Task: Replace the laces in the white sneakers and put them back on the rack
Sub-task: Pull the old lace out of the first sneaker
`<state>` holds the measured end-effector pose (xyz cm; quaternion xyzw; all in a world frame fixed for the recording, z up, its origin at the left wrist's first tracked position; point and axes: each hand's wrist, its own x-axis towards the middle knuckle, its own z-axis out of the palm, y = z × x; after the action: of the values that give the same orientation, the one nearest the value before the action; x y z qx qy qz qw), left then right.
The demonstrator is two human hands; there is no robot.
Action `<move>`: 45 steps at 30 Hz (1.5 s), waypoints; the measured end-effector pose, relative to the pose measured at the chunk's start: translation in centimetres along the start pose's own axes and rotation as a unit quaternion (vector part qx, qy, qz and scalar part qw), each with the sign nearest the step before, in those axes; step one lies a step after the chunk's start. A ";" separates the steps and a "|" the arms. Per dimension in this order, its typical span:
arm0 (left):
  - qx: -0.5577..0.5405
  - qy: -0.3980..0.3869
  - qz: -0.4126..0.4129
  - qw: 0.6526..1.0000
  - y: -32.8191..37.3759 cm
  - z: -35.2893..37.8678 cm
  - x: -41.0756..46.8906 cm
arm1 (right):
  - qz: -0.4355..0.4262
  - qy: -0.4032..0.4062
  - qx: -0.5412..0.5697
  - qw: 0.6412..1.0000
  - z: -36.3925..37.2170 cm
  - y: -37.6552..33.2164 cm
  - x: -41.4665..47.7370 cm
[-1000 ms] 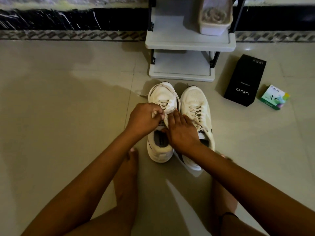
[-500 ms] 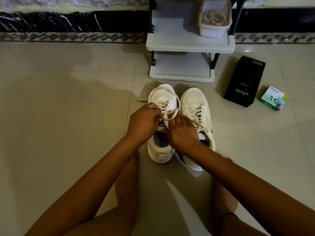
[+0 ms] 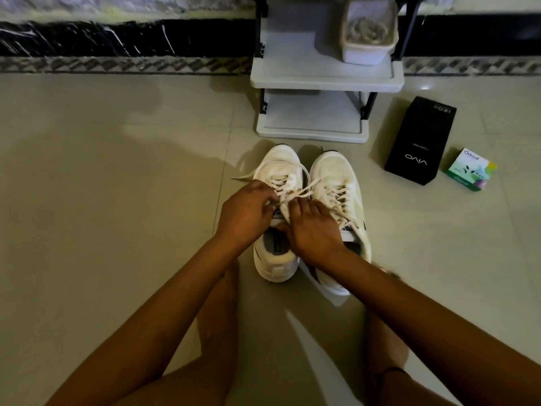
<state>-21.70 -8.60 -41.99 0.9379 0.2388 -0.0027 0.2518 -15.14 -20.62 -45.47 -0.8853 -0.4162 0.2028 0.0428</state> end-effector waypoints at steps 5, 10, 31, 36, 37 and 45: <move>-0.075 -0.003 0.022 0.997 0.3 -1.3 0.5 | -0.010 0.010 0.005 1.000 0.0 0.3 0.0; -0.167 -0.008 0.013 0.986 0.4 -2.1 0.0 | -0.028 0.038 0.002 0.999 0.2 0.3 0.0; -0.047 -0.050 0.011 0.998 -0.9 -1.2 0.3 | -0.033 0.060 0.019 0.997 0.2 0.2 -0.1; 0.047 0.007 0.031 0.998 -0.2 -0.5 0.1 | -0.036 0.049 0.020 0.998 0.0 0.2 -0.1; 0.037 0.014 0.036 0.999 -0.1 -0.6 0.2 | -0.034 0.048 0.017 0.998 0.0 0.2 -0.1; -0.168 0.004 0.035 0.985 0.2 -2.3 -0.3 | -0.007 0.047 0.026 0.999 0.2 0.0 -0.1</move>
<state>-22.11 -7.75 -39.84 0.8901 0.2035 0.0498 0.4049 -15.33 -20.70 -45.62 -0.8895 -0.4145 0.1714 0.0869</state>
